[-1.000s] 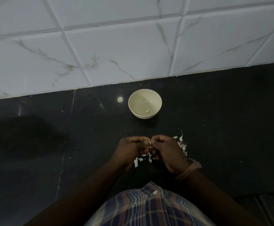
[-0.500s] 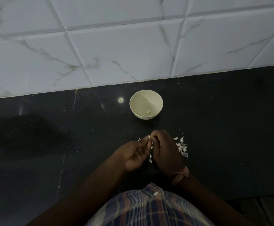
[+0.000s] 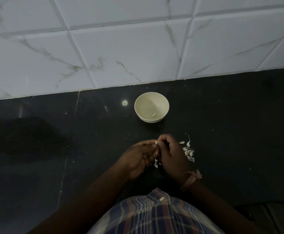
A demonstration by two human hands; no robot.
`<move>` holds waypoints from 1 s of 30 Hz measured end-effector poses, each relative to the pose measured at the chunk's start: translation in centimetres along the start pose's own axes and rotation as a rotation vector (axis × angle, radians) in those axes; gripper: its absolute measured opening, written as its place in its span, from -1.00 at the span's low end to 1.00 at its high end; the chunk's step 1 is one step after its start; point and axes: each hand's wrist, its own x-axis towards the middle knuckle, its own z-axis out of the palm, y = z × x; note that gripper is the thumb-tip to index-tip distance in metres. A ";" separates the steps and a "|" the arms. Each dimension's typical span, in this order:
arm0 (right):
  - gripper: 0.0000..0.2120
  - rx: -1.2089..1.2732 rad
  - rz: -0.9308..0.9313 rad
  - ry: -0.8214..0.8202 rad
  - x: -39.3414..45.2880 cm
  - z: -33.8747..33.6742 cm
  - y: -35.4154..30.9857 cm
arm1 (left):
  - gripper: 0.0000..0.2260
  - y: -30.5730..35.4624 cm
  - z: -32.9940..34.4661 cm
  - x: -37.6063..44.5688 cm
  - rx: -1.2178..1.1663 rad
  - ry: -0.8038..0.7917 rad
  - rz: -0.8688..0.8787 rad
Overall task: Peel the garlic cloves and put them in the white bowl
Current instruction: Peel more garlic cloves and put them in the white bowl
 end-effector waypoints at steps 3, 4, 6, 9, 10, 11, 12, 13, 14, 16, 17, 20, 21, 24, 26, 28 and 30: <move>-0.87 0.212 0.180 0.033 0.1 0.1 -0.2 | -0.83 0.3 0.2 -0.1 -0.026 -0.004 0.016; -0.85 0.209 0.183 0.043 0.1 0.0 -0.2 | -0.86 0.3 0.3 -0.1 -0.040 -0.005 0.021; -0.81 0.169 0.181 0.062 0.2 -0.1 -0.4 | -0.89 0.4 0.4 -0.2 -0.057 0.003 0.029; -0.80 0.092 0.171 0.091 0.2 -0.2 -0.5 | -0.92 0.3 0.3 -0.2 -0.076 0.039 0.031; -0.79 0.059 0.158 0.091 0.1 -0.2 -0.5 | -0.92 0.2 0.2 -0.2 -0.085 0.050 0.028; -0.76 0.032 0.150 0.085 0.1 -0.2 -0.6 | -0.92 0.2 0.2 -0.2 -0.093 0.064 0.024; -0.74 0.009 0.149 0.073 0.0 -0.2 -0.6 | -0.93 0.2 0.1 -0.2 -0.100 0.080 0.018; -0.72 -0.014 0.149 0.060 -0.1 -0.2 -0.7 | -0.93 0.1 0.0 -0.2 -0.106 0.098 0.011; -0.73 -0.037 0.140 0.054 -0.2 -0.2 -0.8 | -0.93 0.1 -0.1 -0.2 -0.111 0.112 0.005; -0.79 -0.046 0.117 0.048 -0.2 -0.1 -1.2 | -0.93 0.1 -0.1 -0.2 -0.122 0.125 -0.004; -0.83 -0.027 0.114 0.040 -0.2 0.0 -1.3 | -0.93 0.1 -0.1 -0.3 -0.125 0.124 -0.002; -0.91 -0.043 0.067 0.039 -0.1 0.1 -1.2 | -0.92 0.1 0.2 -0.3 -0.115 0.117 0.027; -0.91 -0.065 0.049 0.045 -0.1 0.1 -1.1 | -0.93 0.0 0.2 -0.3 -0.112 0.117 0.040; -0.91 -0.057 0.069 0.048 -0.2 0.1 -1.2 | -0.92 -0.4 0.1 -0.3 -0.095 0.111 0.085; -0.94 -0.049 0.102 0.037 -0.3 0.0 -1.3 | -0.91 -0.6 0.0 -0.4 -0.077 0.106 0.115; -0.96 -0.060 0.118 0.022 -0.4 0.0 -1.4 | -0.93 -0.7 0.1 -0.8 -0.048 0.106 0.146; -0.97 -0.096 0.112 0.006 -0.5 -0.1 -1.5 | -0.94 -1.0 0.2 -1.2 -0.013 0.113 0.188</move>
